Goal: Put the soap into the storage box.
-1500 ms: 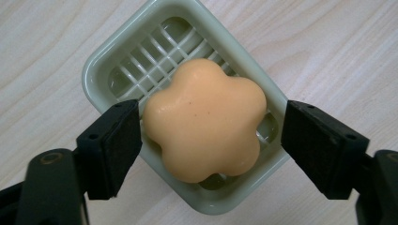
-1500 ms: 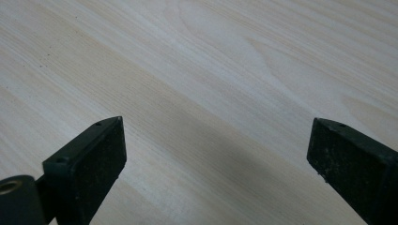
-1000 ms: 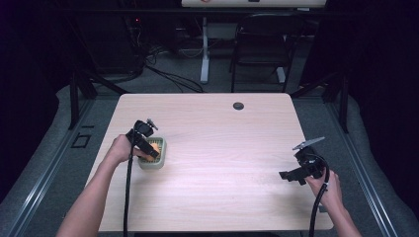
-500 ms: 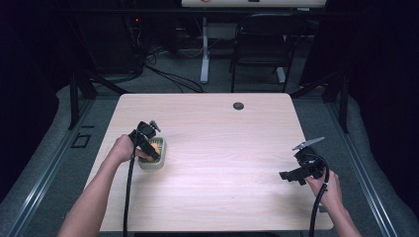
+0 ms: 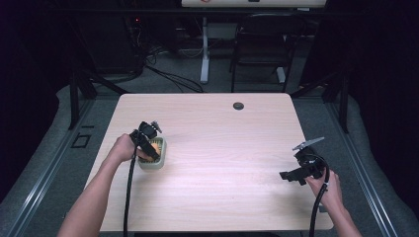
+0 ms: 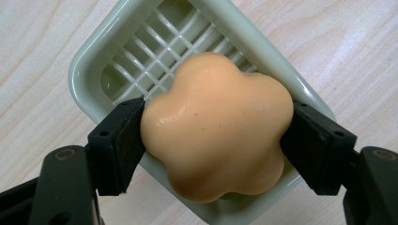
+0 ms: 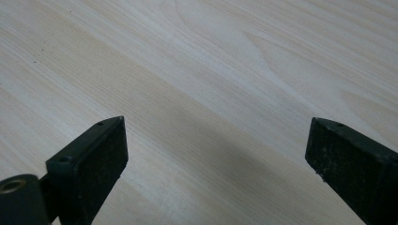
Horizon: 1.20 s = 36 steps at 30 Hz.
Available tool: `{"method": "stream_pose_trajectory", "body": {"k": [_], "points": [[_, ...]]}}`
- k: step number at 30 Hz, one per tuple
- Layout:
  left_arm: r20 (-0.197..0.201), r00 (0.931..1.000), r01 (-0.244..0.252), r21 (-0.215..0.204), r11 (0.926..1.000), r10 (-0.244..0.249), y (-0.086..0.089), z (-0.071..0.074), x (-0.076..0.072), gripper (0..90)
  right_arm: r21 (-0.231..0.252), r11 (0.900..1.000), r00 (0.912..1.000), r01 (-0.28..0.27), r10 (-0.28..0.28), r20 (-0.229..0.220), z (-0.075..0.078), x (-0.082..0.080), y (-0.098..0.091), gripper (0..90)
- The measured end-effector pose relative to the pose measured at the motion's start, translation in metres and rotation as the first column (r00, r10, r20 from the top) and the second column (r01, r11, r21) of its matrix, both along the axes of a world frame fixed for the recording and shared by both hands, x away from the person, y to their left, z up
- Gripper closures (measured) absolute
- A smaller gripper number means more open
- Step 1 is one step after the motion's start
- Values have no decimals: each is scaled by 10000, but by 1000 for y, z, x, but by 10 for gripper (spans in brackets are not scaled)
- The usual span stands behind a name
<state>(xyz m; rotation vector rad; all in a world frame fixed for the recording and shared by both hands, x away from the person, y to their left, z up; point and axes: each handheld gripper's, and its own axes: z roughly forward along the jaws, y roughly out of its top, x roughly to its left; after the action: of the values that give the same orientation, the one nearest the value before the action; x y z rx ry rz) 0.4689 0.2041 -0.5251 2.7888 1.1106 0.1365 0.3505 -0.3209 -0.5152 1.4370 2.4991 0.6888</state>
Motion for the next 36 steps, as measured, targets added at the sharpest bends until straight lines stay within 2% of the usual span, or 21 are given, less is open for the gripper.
{"method": "stream_pose_trajectory", "body": {"k": [12,13,18,20,26,36], "points": [[66,10000,13,-58,10000,-13,3,6,-2,262,81,10000,10000,-8,9,-17,-1,0,0,58],[196,9998,-44,-80,10000,46,3,6,-3,262,82,10000,10000,-17,17,-30,-1,0,1,58],[235,9997,-99,-96,9999,101,4,10,-4,268,42,10000,10000,7,-7,-70,-1,0,1,58],[354,9993,-97,-41,9999,99,4,12,-5,270,-81,10000,10000,-17,16,-80,-1,0,1,58],[337,9994,-98,105,9999,95,3,12,-5,272,-71,10000,10000,-49,48,-85,-1,0,1,58],[545,9985,-103,89,9999,98,3,19,-8,274,-83,10000,10000,-19,18,-87,-1,0,1,58]]}}
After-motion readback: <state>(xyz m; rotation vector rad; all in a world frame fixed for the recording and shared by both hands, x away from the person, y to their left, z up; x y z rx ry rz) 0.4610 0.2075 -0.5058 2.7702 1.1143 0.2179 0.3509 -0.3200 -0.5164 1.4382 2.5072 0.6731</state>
